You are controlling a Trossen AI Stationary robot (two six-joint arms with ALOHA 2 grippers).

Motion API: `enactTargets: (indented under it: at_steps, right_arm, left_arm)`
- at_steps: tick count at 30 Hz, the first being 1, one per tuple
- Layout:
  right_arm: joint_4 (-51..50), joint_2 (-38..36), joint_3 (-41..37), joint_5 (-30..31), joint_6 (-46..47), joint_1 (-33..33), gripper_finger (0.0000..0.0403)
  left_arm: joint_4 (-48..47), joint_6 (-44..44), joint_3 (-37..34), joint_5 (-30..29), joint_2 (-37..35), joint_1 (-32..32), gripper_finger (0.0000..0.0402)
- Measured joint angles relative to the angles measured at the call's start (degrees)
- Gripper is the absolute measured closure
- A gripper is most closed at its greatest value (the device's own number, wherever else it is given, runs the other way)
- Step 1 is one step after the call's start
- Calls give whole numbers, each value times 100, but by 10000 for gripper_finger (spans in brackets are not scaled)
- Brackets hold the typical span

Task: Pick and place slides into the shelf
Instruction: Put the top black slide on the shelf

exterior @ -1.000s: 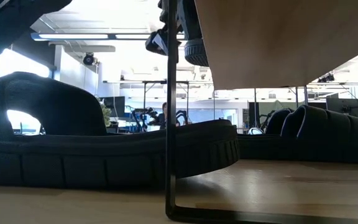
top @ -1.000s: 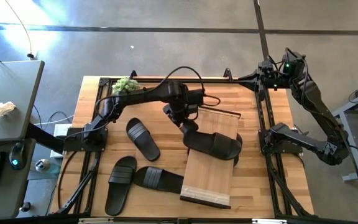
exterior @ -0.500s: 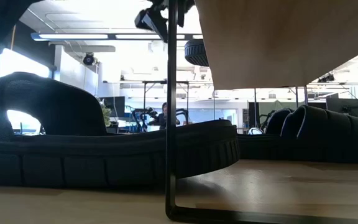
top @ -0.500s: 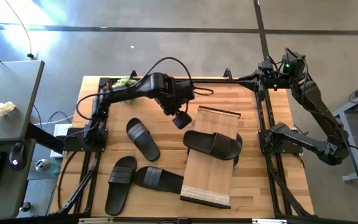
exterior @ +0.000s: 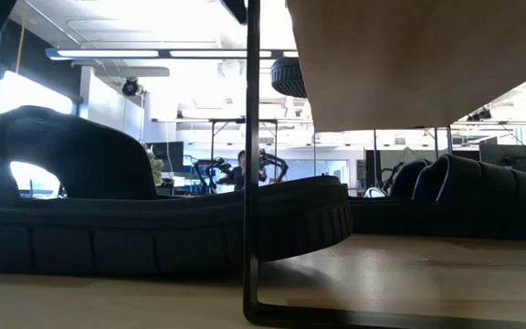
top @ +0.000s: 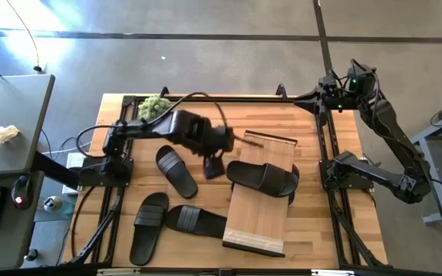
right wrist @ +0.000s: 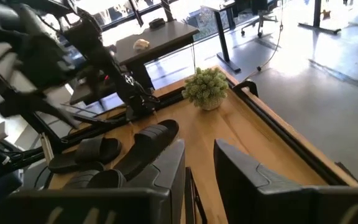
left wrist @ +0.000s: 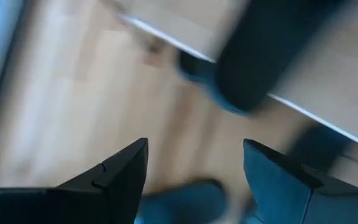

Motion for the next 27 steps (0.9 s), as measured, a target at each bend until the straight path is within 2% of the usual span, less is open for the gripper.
enactTargets:
  at_steps: [6,10,12,15,20,22,27]
  right_arm:
    - [-377,0,0,-2,-396,0,330]
    - [-438,0,0,-5,-449,0,330]
    - [-430,-2,0,-7,-449,0,330]
    - [-431,-2,0,-9,-449,0,330]
    - [-429,0,0,-8,-449,0,330]
    - [-429,0,0,-7,-449,0,330]
    - [-425,0,0,71,-391,0,330]
  left_arm:
    - [3,-718,1,1145,-193,-804,158]
    - [24,-1135,-41,974,-246,-1310,158]
    - [18,-1240,-343,886,-242,-1514,158]
    - [7,-1561,-1399,645,-409,-1706,158]
    - [-35,-2587,-3871,-34,-904,-1728,158]
    - [-18,-3083,-4663,-120,-1043,-1591,158]
    - [54,-3686,-5718,55,-1090,-1239,158]
